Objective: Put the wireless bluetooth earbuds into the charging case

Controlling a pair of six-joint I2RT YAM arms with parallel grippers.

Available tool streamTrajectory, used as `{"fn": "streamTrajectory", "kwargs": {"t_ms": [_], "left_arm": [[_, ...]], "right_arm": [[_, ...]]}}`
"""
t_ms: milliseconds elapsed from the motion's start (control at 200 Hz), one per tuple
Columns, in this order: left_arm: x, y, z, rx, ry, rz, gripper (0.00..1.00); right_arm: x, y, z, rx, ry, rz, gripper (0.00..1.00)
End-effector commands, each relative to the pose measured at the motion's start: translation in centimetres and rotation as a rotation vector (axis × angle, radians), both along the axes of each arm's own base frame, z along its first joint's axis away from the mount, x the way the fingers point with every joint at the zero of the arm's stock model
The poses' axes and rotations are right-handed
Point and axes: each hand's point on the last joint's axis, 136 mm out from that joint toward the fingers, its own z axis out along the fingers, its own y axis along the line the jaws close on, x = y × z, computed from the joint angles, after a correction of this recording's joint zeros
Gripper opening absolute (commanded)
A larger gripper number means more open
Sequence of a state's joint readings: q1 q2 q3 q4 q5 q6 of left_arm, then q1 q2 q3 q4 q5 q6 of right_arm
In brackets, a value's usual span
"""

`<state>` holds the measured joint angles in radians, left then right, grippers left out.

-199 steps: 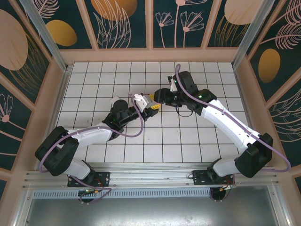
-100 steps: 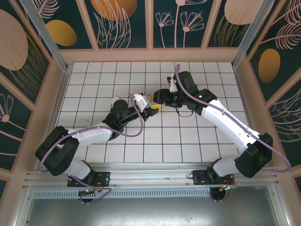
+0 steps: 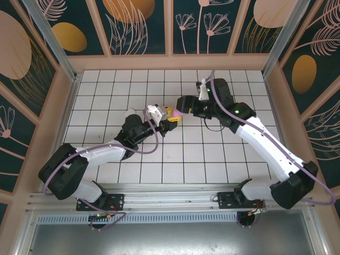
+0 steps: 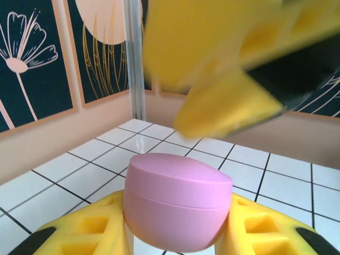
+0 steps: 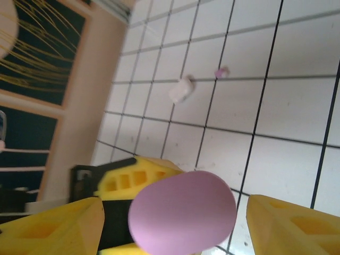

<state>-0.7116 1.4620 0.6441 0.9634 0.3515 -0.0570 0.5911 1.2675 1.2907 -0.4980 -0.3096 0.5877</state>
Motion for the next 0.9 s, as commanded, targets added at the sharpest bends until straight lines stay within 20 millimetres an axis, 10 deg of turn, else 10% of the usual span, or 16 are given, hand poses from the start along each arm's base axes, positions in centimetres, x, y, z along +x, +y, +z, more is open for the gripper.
{"fn": "streamTrajectory", "kwargs": {"t_ms": [0,460,896], "left_arm": [[-0.2,1.5,3.0,-0.139,0.003,0.009,0.28],[-3.1,3.3,9.6,-0.353,-0.033,-0.119,0.28],[-3.3,2.9,10.8,-0.381,-0.033,-0.161,0.28]], "right_arm": [[-0.2,-1.3,3.4,0.115,-0.082,-0.033,0.72],[-1.7,1.1,4.7,0.446,0.011,0.137,0.73],[-3.5,4.0,5.0,0.542,0.08,0.3,0.63]]}}
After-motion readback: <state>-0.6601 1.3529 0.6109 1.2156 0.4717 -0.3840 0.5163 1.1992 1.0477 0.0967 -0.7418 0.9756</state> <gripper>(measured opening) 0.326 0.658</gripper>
